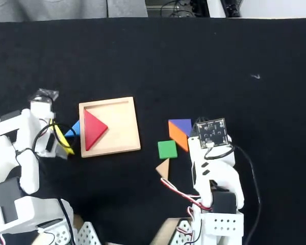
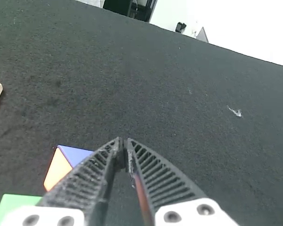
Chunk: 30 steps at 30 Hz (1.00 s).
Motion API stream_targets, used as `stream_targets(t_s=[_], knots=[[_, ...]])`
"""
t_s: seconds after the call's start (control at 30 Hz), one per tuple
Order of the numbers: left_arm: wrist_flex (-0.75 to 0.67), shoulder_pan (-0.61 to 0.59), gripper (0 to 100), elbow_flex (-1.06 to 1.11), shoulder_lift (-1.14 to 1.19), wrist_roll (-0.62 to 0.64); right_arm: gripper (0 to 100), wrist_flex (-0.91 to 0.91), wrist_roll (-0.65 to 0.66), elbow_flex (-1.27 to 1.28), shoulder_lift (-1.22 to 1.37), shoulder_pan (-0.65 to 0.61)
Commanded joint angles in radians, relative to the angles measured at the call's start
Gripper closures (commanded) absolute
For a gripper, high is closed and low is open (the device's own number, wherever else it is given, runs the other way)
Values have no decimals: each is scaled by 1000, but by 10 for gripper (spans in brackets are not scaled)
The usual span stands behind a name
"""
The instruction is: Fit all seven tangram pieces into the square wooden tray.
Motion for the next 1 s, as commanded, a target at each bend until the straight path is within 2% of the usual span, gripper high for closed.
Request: stream_targets(t_s=[0.0, 0.07, 0.17, 0.3, 0.47, 0.63, 0.83, 0.97], knots=[[-87, -19, 748, -8, -17, 167, 986, 9, 8, -4, -76, -14], [-81, -38, 748, -24, -23, 245, 986, 9, 8, -4, -76, -14], [8, -70, 747, -50, -69, 315, 986, 9, 8, -4, -76, -14], [97, -108, 743, -25, -229, 437, 986, 9, 8, -4, -76, -15], [20, -82, 738, 131, -420, 632, 986, 11, 8, -4, -74, -26], [-15, -24, 611, 219, -448, 818, 985, 28, 9, -4, -74, -37], [-17, -35, 626, 219, -442, 853, 984, 29, 9, -4, -74, -38], [-69, -91, 626, 197, -334, 856, 984, 38, 9, -4, -74, -51]])
